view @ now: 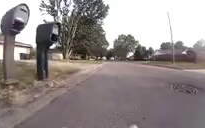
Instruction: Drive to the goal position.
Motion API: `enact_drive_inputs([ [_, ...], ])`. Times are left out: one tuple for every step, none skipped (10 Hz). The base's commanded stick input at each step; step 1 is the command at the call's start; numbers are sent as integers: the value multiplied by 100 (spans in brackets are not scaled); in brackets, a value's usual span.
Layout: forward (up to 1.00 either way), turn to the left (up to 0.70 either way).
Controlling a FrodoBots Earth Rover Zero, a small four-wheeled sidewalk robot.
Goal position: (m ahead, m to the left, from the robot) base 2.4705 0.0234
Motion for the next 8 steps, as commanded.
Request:
enact_drive_inputs([
  [98, 0],
  [98, 0],
  [98, 0],
  [98, 0],
  [98, 0],
  [98, -2],
  [98, -4],
  [98, -6],
])
